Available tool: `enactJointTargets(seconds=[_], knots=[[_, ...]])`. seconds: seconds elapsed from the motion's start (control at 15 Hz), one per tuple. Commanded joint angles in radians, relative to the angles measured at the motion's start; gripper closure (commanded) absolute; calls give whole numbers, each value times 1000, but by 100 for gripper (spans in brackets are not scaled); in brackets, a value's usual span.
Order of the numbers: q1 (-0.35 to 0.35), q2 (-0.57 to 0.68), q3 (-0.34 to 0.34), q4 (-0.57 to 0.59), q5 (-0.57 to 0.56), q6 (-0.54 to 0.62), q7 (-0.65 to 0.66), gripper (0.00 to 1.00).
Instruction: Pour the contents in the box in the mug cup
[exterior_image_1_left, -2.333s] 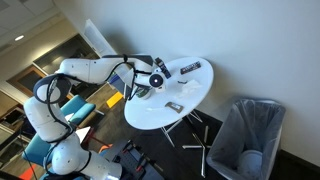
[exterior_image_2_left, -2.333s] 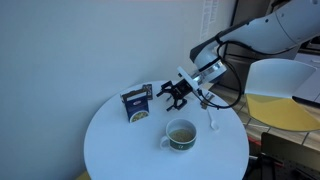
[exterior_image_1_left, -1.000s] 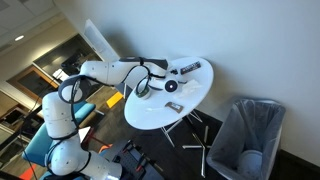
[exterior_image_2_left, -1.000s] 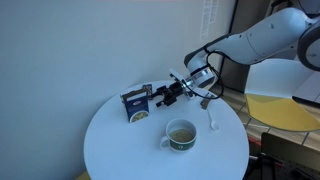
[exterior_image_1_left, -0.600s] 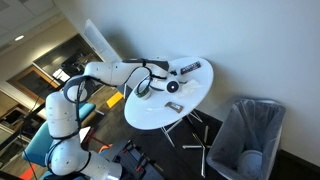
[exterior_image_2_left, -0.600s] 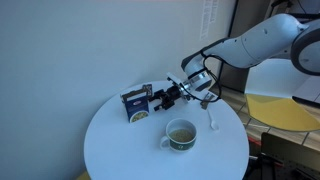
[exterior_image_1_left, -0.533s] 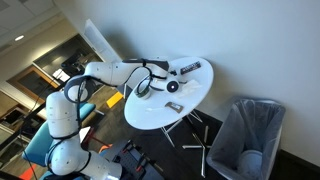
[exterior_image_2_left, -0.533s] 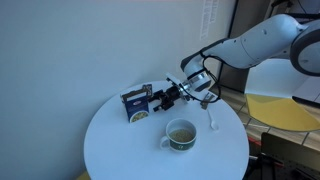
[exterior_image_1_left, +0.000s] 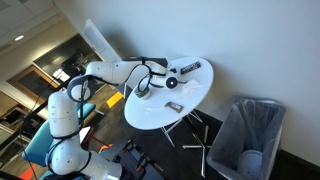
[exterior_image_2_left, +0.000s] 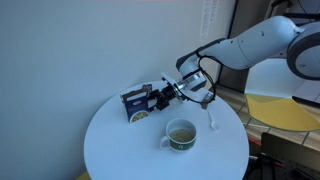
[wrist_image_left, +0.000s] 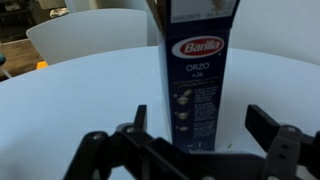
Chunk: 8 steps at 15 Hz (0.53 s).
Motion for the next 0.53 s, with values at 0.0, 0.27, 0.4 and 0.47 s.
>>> enactJointTargets(seconds=[0.0,0.27,0.4,0.47], knots=[[21,19,-1,55,-33,58,88,0],[45,34,-5,80,-98,120,175,0],[47,42,0,93,-128,126,203,0],[46,46,3,99,-137,125,207,0]])
